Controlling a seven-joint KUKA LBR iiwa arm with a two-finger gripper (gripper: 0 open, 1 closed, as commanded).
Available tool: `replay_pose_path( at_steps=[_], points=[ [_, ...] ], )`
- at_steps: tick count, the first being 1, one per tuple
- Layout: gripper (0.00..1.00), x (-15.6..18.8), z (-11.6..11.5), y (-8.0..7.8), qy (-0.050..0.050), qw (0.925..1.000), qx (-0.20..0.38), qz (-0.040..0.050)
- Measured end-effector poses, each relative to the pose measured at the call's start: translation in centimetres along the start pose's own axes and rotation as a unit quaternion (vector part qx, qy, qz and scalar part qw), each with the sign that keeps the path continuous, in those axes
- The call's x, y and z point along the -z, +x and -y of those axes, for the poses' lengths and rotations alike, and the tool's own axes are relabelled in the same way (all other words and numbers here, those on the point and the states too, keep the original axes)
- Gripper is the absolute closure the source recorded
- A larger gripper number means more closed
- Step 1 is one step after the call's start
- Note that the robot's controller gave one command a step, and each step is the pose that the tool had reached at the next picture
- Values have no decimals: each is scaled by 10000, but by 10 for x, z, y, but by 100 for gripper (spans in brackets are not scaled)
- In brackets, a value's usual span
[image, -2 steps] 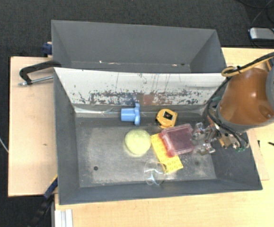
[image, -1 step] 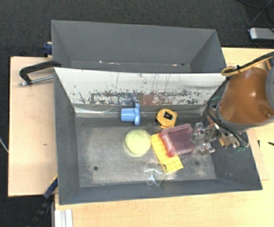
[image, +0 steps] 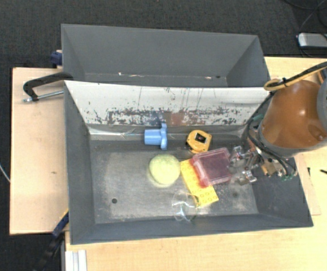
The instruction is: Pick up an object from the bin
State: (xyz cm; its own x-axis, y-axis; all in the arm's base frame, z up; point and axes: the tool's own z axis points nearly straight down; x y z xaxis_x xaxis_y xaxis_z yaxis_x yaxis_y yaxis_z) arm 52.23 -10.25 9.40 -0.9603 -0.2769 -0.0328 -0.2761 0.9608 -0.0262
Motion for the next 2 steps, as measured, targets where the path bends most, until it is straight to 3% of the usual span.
replay_pose_path(
  at_steps=[2],
  points=[
    [100, 0, 0, 0, 1, 10000, 2, 1]
  ],
)
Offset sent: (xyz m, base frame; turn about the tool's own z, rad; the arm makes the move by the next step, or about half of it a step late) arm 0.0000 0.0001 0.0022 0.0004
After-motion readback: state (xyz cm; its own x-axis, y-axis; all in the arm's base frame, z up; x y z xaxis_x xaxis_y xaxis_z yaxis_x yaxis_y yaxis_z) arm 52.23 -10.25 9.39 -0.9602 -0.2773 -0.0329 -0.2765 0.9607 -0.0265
